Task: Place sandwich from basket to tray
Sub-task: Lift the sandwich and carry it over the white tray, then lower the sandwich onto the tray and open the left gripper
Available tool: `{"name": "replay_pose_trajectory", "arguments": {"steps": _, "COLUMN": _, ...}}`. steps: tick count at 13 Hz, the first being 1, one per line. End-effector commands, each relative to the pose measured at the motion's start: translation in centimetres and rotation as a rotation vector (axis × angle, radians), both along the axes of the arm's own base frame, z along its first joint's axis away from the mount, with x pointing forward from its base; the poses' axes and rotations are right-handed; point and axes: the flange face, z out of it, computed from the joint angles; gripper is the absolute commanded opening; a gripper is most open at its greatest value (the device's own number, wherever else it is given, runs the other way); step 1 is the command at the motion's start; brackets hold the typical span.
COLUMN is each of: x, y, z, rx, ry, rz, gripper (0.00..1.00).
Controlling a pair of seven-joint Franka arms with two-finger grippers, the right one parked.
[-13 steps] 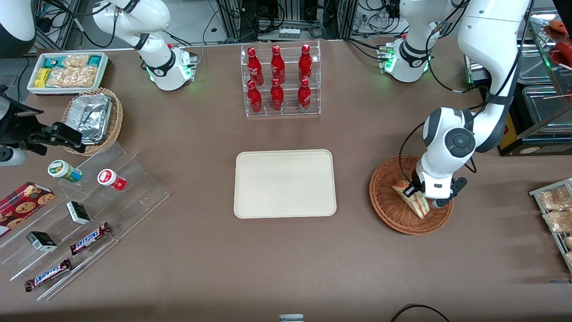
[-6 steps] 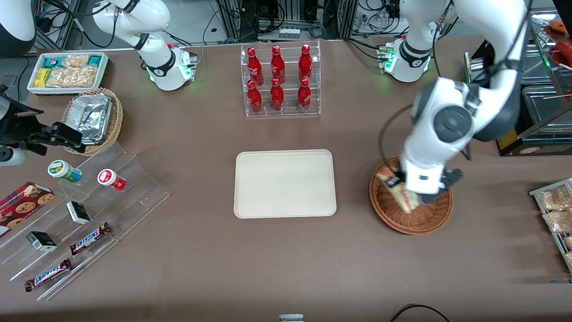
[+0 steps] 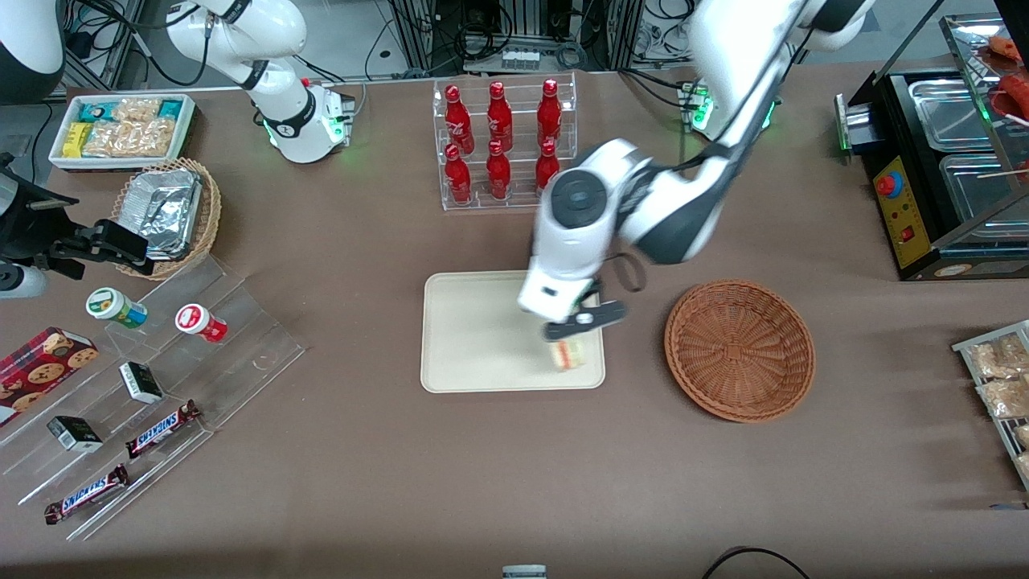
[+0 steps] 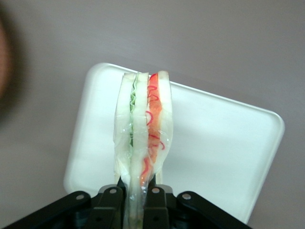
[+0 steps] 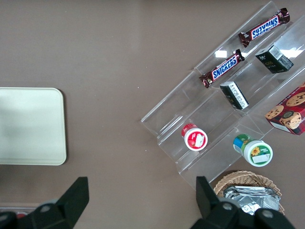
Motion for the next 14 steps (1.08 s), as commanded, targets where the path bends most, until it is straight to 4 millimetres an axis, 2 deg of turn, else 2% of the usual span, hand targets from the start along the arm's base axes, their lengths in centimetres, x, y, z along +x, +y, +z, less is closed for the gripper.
{"name": "replay_pose_trajectory", "arguments": {"steps": 1, "x": -1.2, "y": -5.1, "z": -3.4, "rx": -0.017, "ry": -0.064, "rz": -0.079, "gripper": 0.00}}
{"name": "replay_pose_trajectory", "arguments": {"steps": 3, "x": -2.3, "y": -6.2, "z": -6.1, "rx": 0.013, "ry": -0.060, "rz": -0.115, "gripper": 0.00}}
{"name": "replay_pose_trajectory", "arguments": {"steps": 6, "x": -3.1, "y": -6.9, "z": -8.9, "rx": 0.024, "ry": -0.040, "rz": -0.140, "gripper": 0.00}}
{"name": "replay_pose_trajectory", "arguments": {"steps": 9, "x": -3.3, "y": -7.0, "z": -10.2, "rx": 0.021, "ry": -0.037, "rz": -0.140, "gripper": 0.00}}
{"name": "replay_pose_trajectory", "arguments": {"steps": 10, "x": -3.4, "y": -7.1, "z": -11.2, "rx": 0.026, "ry": -0.028, "rz": -0.144, "gripper": 0.15}}
{"name": "replay_pose_trajectory", "arguments": {"steps": 11, "x": -4.0, "y": -7.5, "z": -11.6, "rx": 0.030, "ry": -0.021, "rz": -0.152, "gripper": 0.47}}
{"name": "replay_pose_trajectory", "arguments": {"steps": 12, "x": -5.0, "y": -8.4, "z": -11.6, "rx": 0.032, "ry": -0.023, "rz": -0.172, "gripper": 0.85}}
{"name": "replay_pose_trajectory", "arguments": {"steps": 13, "x": -4.9, "y": -8.3, "z": -11.6, "rx": 0.032, "ry": -0.023, "rz": -0.171, "gripper": 0.97}}
{"name": "replay_pose_trajectory", "arguments": {"steps": 14, "x": -4.8, "y": -8.3, "z": -11.3, "rx": 0.029, "ry": -0.025, "rz": -0.170, "gripper": 0.99}}
